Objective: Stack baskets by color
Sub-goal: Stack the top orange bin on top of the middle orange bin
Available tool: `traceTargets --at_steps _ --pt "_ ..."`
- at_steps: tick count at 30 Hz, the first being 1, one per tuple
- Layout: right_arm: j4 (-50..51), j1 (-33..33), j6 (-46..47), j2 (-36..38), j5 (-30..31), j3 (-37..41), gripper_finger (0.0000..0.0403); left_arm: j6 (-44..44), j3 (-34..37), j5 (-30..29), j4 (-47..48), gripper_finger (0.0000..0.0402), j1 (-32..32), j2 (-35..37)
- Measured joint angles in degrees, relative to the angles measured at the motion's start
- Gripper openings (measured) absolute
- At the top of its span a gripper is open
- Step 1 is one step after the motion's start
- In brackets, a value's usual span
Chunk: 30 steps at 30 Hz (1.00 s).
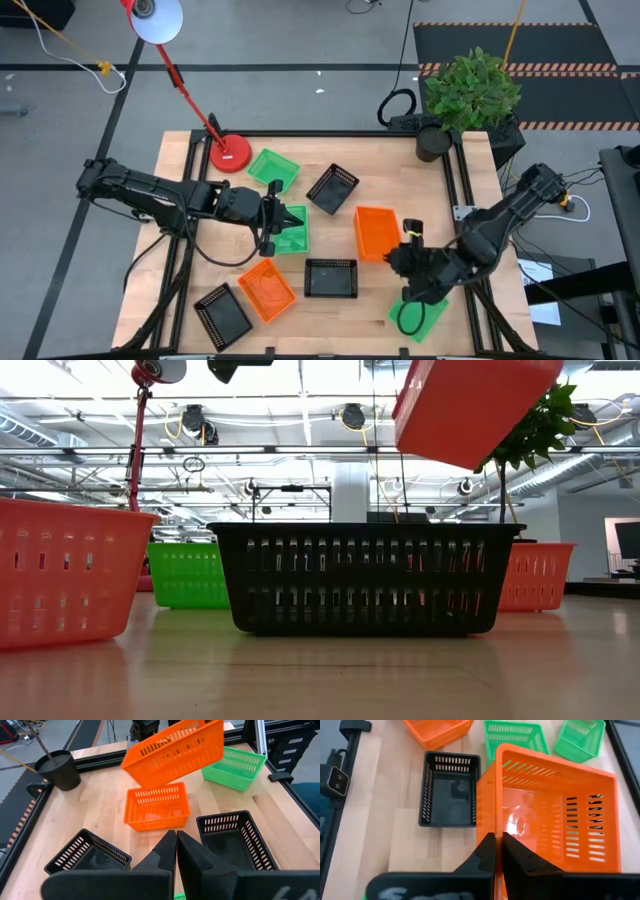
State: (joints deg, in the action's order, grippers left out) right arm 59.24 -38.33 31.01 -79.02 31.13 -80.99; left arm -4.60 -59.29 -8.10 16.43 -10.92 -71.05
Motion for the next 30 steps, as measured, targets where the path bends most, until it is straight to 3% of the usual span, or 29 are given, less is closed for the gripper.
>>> traceTargets --at_steps 8,30 --pt "0.1 -2.7 0.3 0.0 2.1 0.0 0.0004 0.4 0.0 0.0 0.0 0.0017 0.0 0.0" --pt "4.4 -1.7 2.8 -5.9 4.9 0.1 0.0004 0.6 0.0 0.0 0.0 0.0017 0.0 0.0"
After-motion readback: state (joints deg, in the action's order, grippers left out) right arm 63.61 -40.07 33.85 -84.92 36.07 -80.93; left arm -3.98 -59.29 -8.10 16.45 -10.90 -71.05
